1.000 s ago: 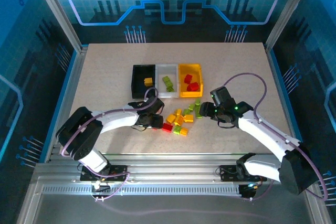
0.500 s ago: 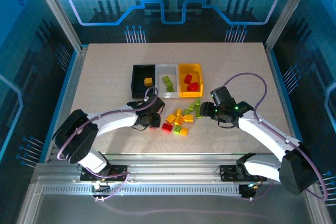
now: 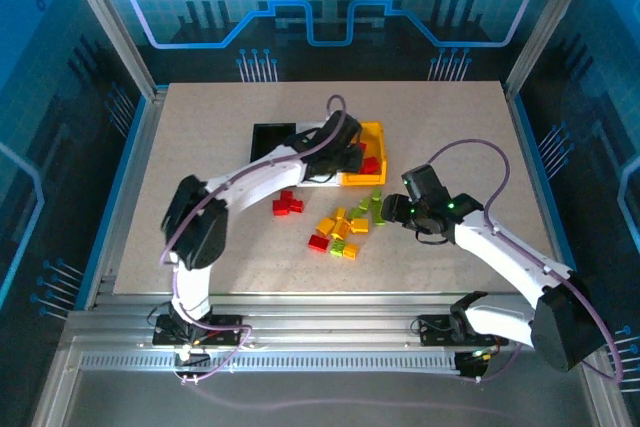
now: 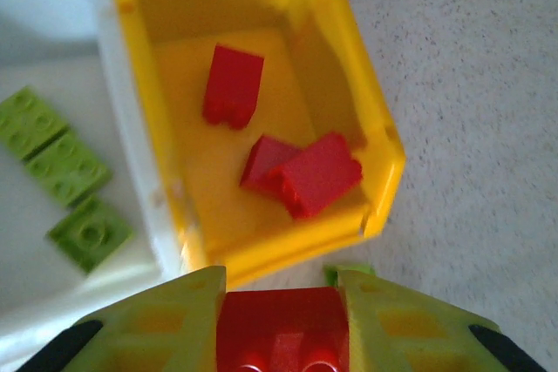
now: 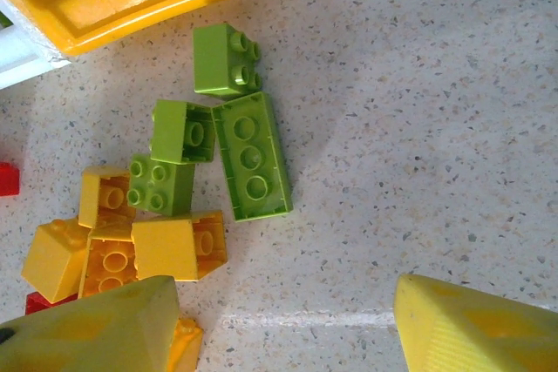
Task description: Sort the legos into containers by color
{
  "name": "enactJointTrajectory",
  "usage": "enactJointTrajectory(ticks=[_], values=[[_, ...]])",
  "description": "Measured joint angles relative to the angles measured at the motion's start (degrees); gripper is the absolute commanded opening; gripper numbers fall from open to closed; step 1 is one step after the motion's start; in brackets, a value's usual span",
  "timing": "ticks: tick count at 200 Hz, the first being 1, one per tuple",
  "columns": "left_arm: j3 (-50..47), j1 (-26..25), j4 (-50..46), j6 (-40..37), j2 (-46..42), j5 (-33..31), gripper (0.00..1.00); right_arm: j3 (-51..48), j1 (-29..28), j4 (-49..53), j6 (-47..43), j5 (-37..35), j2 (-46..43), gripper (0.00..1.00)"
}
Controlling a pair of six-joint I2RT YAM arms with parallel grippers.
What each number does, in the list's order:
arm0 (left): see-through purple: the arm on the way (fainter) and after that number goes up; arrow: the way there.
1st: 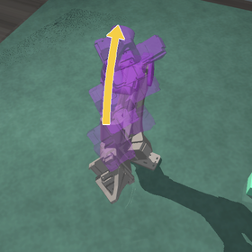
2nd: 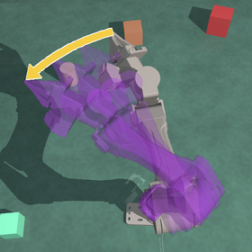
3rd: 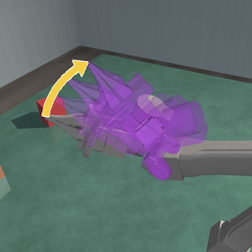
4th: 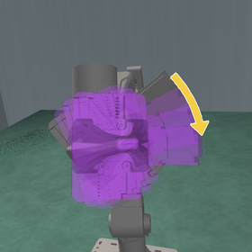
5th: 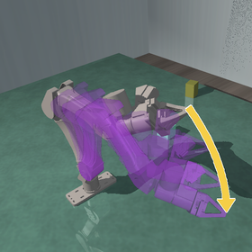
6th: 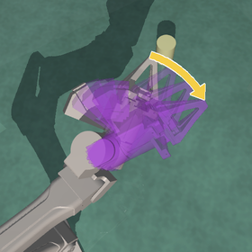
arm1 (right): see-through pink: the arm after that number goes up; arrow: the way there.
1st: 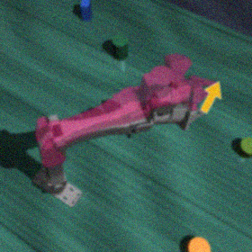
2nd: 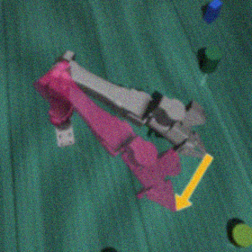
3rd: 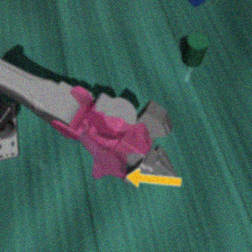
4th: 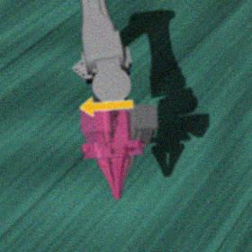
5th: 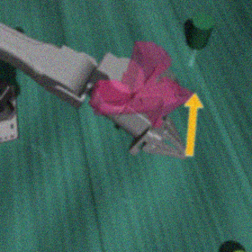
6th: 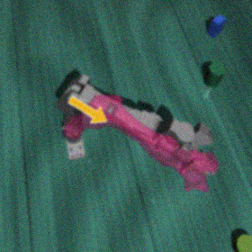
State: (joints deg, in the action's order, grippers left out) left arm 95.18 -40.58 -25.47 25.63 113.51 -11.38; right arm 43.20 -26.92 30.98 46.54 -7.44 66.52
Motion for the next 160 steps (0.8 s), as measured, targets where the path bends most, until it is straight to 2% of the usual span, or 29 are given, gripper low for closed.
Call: enactJointTrajectory(ticks=[14,36,60,81,100,107,134,160], values=[[4.85,0.02,-0.63,-0.81,4.83,-0.44,0.27,-0.13,0.17,0.04,0.00,0.00,-0.02,0.68],[11.15,0.02,-1.79,-1.88,10.75,-0.85,0.38,-0.13,0.48,0.13,0.00,0.00,-0.57,0.68],[16.13,0.02,-3.41,-2.12,14.53,-1.05,0.69,-0.15,0.72,0.35,0.00,0.00,-1.73,0.68],[18.47,0.02,-4.26,-2.05,15.41,-1.01,0.85,-0.15,0.81,0.48,0.00,0.04,-2.25,0.68],[18.75,0.02,-4.26,-1.84,15.13,-0.98,0.92,-0.17,0.85,0.50,0.00,0.20,-2.27,0.68],[18.67,0.02,-4.24,-1.70,14.82,-0.81,0.98,-0.17,0.85,0.50,-0.02,0.28,-2.25,0.68],[13.64,0.02,-3.04,-1.31,9.49,0.26,0.99,-0.17,0.85,0.42,-0.04,0.50,-1.55,0.69],[3.61,-0.04,0.17,0.04,-1.62,2.05,0.99,-0.17,0.90,0.15,-0.09,1.05,1.68,0.68]])
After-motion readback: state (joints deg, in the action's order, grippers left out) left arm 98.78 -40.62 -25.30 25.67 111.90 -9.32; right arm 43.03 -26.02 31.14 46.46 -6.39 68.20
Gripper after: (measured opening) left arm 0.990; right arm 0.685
